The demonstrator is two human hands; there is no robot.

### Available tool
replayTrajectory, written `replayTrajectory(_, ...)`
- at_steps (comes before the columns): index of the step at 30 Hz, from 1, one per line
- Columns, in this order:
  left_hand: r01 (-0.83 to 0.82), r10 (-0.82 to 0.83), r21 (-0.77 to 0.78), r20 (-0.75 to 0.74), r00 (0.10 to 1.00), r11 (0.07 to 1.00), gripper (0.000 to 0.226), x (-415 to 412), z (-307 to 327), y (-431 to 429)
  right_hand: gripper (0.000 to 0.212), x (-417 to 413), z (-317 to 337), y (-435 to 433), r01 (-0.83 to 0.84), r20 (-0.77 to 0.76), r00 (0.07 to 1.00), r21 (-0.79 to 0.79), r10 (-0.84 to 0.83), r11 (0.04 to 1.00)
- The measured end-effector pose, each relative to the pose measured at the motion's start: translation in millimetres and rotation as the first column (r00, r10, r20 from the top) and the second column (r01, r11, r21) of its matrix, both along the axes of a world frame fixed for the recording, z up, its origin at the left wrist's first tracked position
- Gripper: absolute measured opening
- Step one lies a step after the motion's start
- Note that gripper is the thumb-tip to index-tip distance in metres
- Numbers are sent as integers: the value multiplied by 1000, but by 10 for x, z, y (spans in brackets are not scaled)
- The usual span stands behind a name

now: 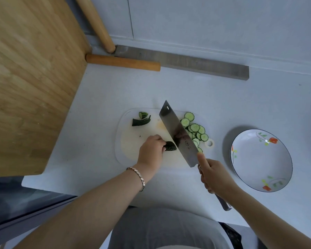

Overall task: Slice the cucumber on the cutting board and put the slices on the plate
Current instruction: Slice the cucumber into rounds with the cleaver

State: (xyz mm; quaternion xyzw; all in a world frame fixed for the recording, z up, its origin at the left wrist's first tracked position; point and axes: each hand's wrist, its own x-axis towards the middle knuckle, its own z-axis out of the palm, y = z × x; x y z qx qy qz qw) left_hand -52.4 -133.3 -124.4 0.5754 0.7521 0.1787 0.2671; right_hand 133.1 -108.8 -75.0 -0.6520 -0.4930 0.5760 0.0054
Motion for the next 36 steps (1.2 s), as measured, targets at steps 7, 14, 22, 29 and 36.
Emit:
replayTrajectory(7,22,-22,-9,-26,999,1000,20,-2,-2,11,50,-13,-22,-3,-109,69,992,63,105,992)
replayTrajectory(14,35,-37,-41,-51,998,999,18,1,9,26,50,-136,-199,-4,-162,115,982,83,152,983)
replayTrajectory(22,21,-23,-43,-30,999,999,20,-8,7,19,48,-107,-278,-97,34,20,999,32,-35,999)
replayTrajectory(29,30,-31,-39,-28,999,999,20,-14,8,21,47,29,-73,-46,18,-13,1000,17,-18,1000)
replayTrajectory(36,37,-40,-54,-53,998,998,20,-9,19,24,51,17,-79,-70,-86,45,996,53,83,995)
